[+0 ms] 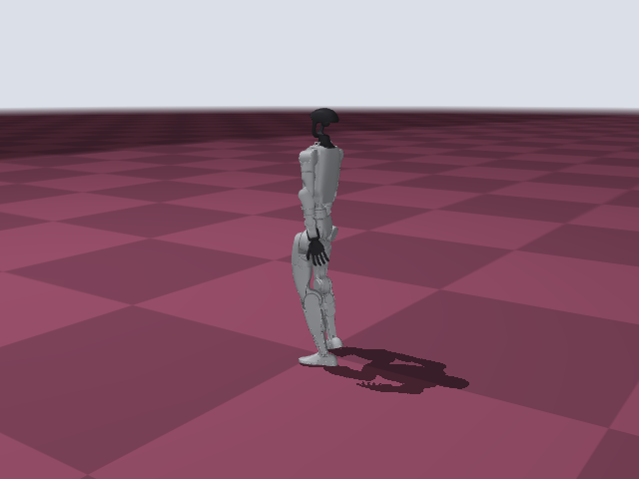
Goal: In place motions
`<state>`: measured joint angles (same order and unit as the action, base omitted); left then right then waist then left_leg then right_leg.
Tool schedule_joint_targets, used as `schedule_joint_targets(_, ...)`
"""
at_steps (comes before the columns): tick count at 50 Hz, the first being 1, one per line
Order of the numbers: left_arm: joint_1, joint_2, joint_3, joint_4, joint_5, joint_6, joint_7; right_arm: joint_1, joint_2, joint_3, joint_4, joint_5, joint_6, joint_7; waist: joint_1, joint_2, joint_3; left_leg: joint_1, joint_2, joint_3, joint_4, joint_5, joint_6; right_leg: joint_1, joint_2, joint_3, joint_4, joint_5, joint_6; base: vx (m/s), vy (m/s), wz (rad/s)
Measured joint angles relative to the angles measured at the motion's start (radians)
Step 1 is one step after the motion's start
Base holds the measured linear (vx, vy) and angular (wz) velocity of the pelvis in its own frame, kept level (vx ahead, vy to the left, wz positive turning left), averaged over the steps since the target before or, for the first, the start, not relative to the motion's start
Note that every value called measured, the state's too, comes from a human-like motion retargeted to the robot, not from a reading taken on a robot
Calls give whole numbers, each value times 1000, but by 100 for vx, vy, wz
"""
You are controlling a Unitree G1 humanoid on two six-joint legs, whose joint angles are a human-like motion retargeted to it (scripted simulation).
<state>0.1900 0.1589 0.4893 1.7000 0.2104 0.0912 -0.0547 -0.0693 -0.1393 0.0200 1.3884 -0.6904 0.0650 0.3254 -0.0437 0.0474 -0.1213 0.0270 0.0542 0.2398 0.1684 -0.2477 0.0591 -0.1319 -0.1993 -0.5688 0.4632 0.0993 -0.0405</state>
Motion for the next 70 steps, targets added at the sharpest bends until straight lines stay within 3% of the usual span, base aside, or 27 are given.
schedule_joint_targets(2, -33, 7, -29, -2, -3, -2, -9, 23, -17, -32, 22, 12, -1, -40, -32, 21, 36, -10, 33, -35, 48, -5, 10, -97, -26, 43, 214, 36, -84, -4, 12, 99)
schedule_joint_targets(5, -93, 15, -103, -28, -8, -5, 5, 81, -43, -82, 82, 73, -19, -27, -95, 8, 93, -1, 37, -47, 79, 3, 36, -251, -116, 18, 343, -5, -77, -3, 9, 98)
schedule_joint_targets(9, -194, -12, -215, -122, -10, -26, 2, 143, -84, -171, 171, 238, -23, 51, -219, 32, 253, 5, 58, -122, 109, 26, 66, -521, -163, 34, 141, -31, -55, -26, 10, 106)
schedule_joint_targets(15, -316, 12, -278, -275, -44, -102, -44, 190, -133, -170, 310, 414, -7, 9, -526, 139, 536, -29, 222, -224, 165, 29, 80, -837, -137, 202, -315, -82, -68, -33, 17, 112)
schedule_joint_targets(18, -335, 5, -277, -316, -60, -94, -26, 265, -130, -198, 312, 446, 39, -39, -548, 189, 599, -69, 282, -253, 210, 22, 84, -913, -133, 266, -278, -91, -96, -9, 0, 37)
schedule_joint_targets(22, -318, -22, -304, -308, -100, -108, 8, 343, -110, -250, 312, 444, 58, -42, -523, 212, 572, -80, 269, -271, 207, 27, 77, -919, -112, 348, -141, -49, -120, -1, 0, 4)
schedule_joint_targets(28, -202, -67, -294, -277, -68, -108, -32, 322, -80, -256, 266, 418, 15, -19, -477, 157, 462, -35, 158, -192, 80, 77, 55, -637, -110, 193, -215, -57, -36, -3, 6, -35)
schedule_joint_targets(30, -178, -55, -223, -217, -28, -98, -80, 250, -90, -233, 261, 407, 23, 16, -433, 117, 437, -2, 121, -132, 62, 69, 49, -504, -58, 187, -217, -15, -19, 3, -4, -112)
schedule_joint_targets(35, -51, -29, -125, -77, 22, -48, -61, 179, -84, -186, 175, 362, 37, 19, -246, 75, 274, 6, 40, -42, -4, 74, 34, -243, 1, 190, -1, 66, -31, 16, -13, -119)
schedule_joint_targets(38, 29, 8, -86, -4, 22, 7, -25, 146, -90, -151, 102, 260, 47, 19, -96, 44, 163, 0, 10, 30, -46, 78, 11, -123, -1, 194, 121, 89, -84, 22, -18, -150)
schedule_joint_targets(40, 86, 23, -69, 0, 19, 47, -8, 112, -94, -125, 48, 181, 47, 32, -17, 12, 109, 1, -12, 73, -73, 79, -7, -41, 23, 238, 94, 65, -43, 10, -19, -151)
schedule_joint_targets(42, 127, 20, -46, 0, 18, 59, -4, 65, -95, -100, -9, 113, 32, 48, 35, -10, 68, -18, -32, 102, -89, 83, -20, 37, 41, 207, -50, -50, 31, -1, -23, -123)
schedule_joint_targets(44, 154, 9, -11, 0, 10, 58, -14, 19, -90, -76, -76, 52, 8, 80, 39, -28, 37, -27, -49, 129, -102, 83, -33, 86, 34, 120, -214, -104, 35, 2, -28, -76)
schedule_joint_targets(48, 128, -34, 41, 0, -29, 46, -31, -58, -77, 7, -205, 34, -51, 134, 10, -26, 39, -30, -37, 191, -109, 88, -56, 106, 53, 157, -361, -85, 71, -5, -19, -70)
schedule_joint_targets(51, 52, -62, 41, -46, -50, 18, -25, -87, -63, 46, -270, 71, -71, 158, -12, -15, 67, -37, -10, 224, -106, 95, -74, 112, 70, 130, -400, -76, 65, -23, -30, -31)
schedule_joint_targets(58, -79, -110, -43, -264, -97, -87, 21, -2, -26, 21, -243, 124, -60, 152, -46, -6, 81, -59, 19, 219, -99, 135, -108, 110, 85, 118, -389, -103, 64, -4, -18, 30)
schedule_joint_targets(62, -136, -145, -85, -358, -112, -125, 17, 53, -22, 2, -163, 159, -51, 107, -44, -9, 101, -91, 25, 168, -65, 168, -133, 121, 79, 100, -388, -116, 66, -7, -10, 50)
schedule_joint_targets(67, -148, -154, -156, -406, -73, -150, 5, 88, -33, -21, -47, 117, -21, 77, -24, -22, 110, -172, 19, -58, 24, 164, -174, 127, 51, 69, -398, -119, 69, -6, -1, 44)
schedule_joint_targets(70, -126, -157, -160, -386, -72, -157, 23, 95, -42, -34, 9, 83, -4, 44, 5, -37, 107, -180, 47, -4, 48, 114, -148, 121, 27, 78, -401, -116, 71, -1, 8, 3)
